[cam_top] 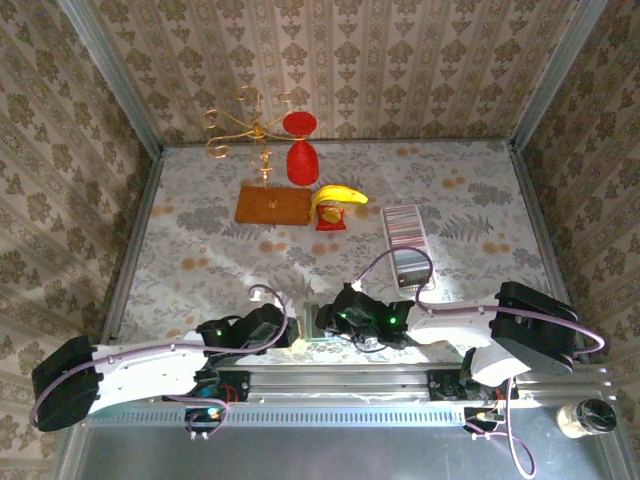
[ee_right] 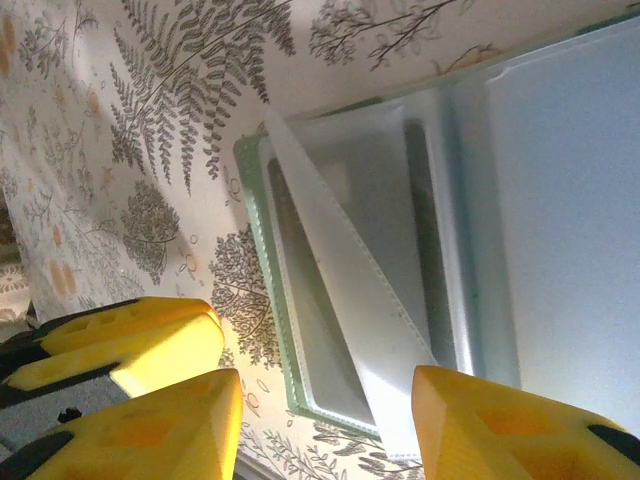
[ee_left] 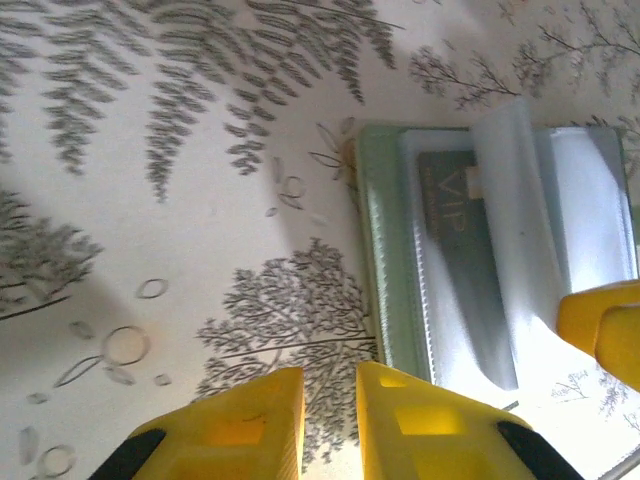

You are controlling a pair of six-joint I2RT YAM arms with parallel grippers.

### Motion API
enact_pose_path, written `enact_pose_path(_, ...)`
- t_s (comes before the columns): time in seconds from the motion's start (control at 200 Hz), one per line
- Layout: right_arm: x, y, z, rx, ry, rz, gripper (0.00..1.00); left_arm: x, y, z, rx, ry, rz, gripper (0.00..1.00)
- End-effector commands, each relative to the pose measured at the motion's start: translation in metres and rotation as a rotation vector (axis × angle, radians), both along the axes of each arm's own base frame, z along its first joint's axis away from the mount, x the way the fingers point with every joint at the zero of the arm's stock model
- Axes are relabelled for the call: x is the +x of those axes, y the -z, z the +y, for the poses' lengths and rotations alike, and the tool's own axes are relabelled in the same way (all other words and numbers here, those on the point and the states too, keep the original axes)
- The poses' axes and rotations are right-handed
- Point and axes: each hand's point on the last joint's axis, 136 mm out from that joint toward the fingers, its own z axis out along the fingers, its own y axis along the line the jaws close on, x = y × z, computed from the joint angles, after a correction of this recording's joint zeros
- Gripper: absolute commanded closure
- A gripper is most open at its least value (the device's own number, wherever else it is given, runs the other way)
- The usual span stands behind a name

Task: Put the credit cards into the card holder
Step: Flip over the card slot in the card holder.

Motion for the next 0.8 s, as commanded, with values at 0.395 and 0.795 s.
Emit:
enact_pose_path(0.395, 0.015, -0.043, 0.050, 0.101, -0.064, -0.132, 0.51, 0.007, 0.001, 0.043, 0.074, -0.121, -0.064, 0.83)
enact_pose_path(0.795, 0.033, -0.100, 0.094, 0.203, -0.164, -0.291, 0.50, 0.009, 0.001, 0.053, 0.095, -0.165, -0.072, 0.71)
